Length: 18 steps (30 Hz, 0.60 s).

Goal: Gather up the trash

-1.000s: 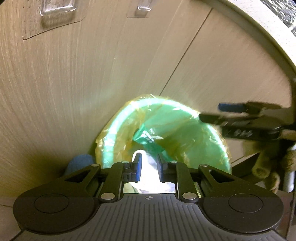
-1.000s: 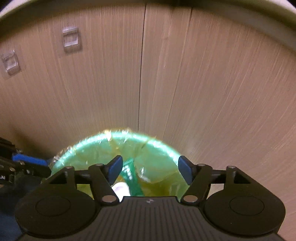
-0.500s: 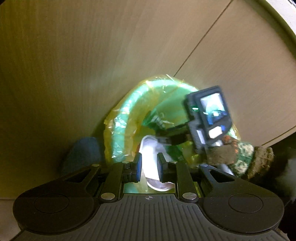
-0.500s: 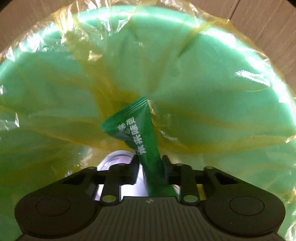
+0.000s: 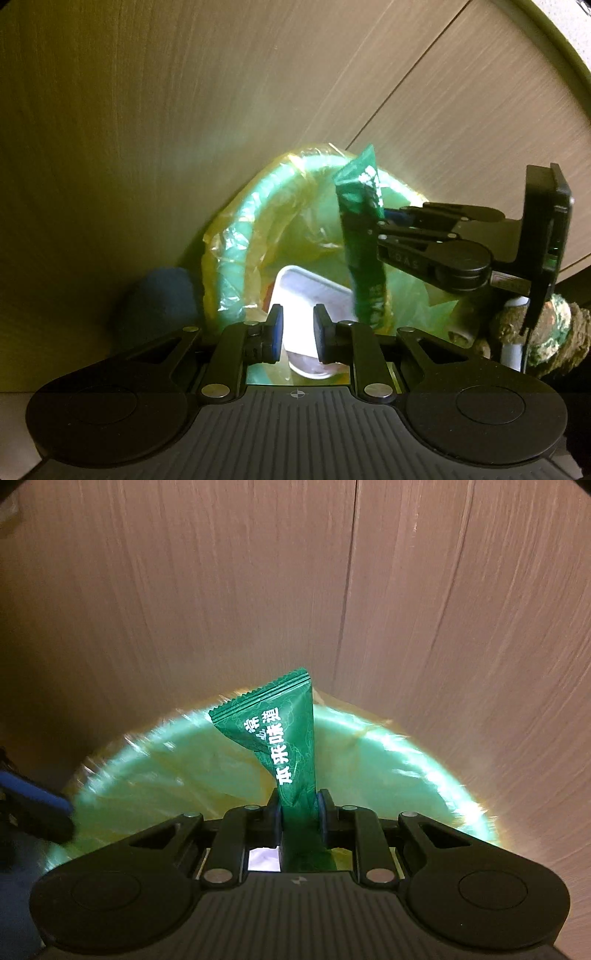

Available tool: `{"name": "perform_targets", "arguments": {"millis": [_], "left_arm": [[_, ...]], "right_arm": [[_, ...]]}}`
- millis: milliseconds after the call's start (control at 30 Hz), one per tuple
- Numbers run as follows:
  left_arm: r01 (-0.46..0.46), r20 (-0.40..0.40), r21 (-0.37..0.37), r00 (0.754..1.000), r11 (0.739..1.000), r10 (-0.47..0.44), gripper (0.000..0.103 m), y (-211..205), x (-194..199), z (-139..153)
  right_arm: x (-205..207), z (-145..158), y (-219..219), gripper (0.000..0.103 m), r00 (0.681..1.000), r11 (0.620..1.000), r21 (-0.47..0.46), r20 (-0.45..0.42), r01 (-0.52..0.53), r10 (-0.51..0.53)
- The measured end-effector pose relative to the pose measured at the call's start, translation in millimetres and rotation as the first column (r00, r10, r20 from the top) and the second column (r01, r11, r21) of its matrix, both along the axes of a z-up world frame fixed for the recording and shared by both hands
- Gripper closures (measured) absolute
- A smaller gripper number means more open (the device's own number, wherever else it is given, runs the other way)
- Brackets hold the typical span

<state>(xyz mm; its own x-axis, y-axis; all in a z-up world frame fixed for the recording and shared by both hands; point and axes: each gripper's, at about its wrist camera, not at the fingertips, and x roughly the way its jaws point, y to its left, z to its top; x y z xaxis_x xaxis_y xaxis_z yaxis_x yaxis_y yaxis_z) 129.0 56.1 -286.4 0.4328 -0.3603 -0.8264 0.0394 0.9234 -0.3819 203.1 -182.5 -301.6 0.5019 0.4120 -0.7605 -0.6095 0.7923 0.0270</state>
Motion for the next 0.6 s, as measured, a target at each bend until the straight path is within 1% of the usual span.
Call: {"name": "perform_targets", "arguments": {"millis": [100,133,167,233,267,300,433,500,567,600], "left_arm": [[0.003,-0.009,0.008,1.000,1.000,-0.003,0.083,-3,1,-4],[0.004,-0.014,0.010,1.000,1.000,-0.004,0.083,-3,1,-5],[0.003,-0.019,0.011,1.000,1.000,-0.003,0.083,-5,2,-7],[0.004,-0.024,0.013,1.000,1.000,-0.004,0.083,-5,3,-9],[0.004,-0.023,0.014,1.000,1.000,-0.004,0.083,-5,3,-9],[0.004,-0.021,0.014,1.000,1.000,-0.004,0.083,-5,3,-8],[0.004,-0.005,0.023,1.000,1.000,-0.004,0.083,-8,3,-4],[0.007,0.017,0.024,1.000,1.000,-0.007,0.083,-8,2,2],[0.013,0.059,0.021,0.998,1.000,-0.014,0.083,-11,-1,17],[0.020,0.098,0.016,0.995,1.000,-0.021,0.083,-13,-2,30]], "right_arm": [[-8,1,3,0.085,0.999,0.998,0.055,0.016,-0.040,0.040],[-12,2,4,0.085,0.997,0.996,0.046,0.024,-0.070,0.069],[-14,-1,7,0.082,0.996,0.995,0.024,0.025,-0.092,0.091],[-16,-9,9,0.071,0.994,0.993,-0.045,0.010,-0.106,0.106],[-16,-12,8,0.062,0.996,0.993,-0.076,-0.007,-0.089,0.089],[-15,-13,4,0.060,0.997,0.994,-0.086,-0.024,-0.069,0.067],[-9,-6,-16,0.057,0.993,0.994,-0.091,-0.102,0.058,-0.068],[-12,11,-24,0.057,0.989,0.989,-0.099,-0.092,0.107,-0.116],[-22,50,-29,0.057,0.994,0.988,-0.112,0.004,0.108,-0.108],[-29,78,-29,0.057,0.992,0.986,-0.132,0.090,0.104,-0.093]]}}
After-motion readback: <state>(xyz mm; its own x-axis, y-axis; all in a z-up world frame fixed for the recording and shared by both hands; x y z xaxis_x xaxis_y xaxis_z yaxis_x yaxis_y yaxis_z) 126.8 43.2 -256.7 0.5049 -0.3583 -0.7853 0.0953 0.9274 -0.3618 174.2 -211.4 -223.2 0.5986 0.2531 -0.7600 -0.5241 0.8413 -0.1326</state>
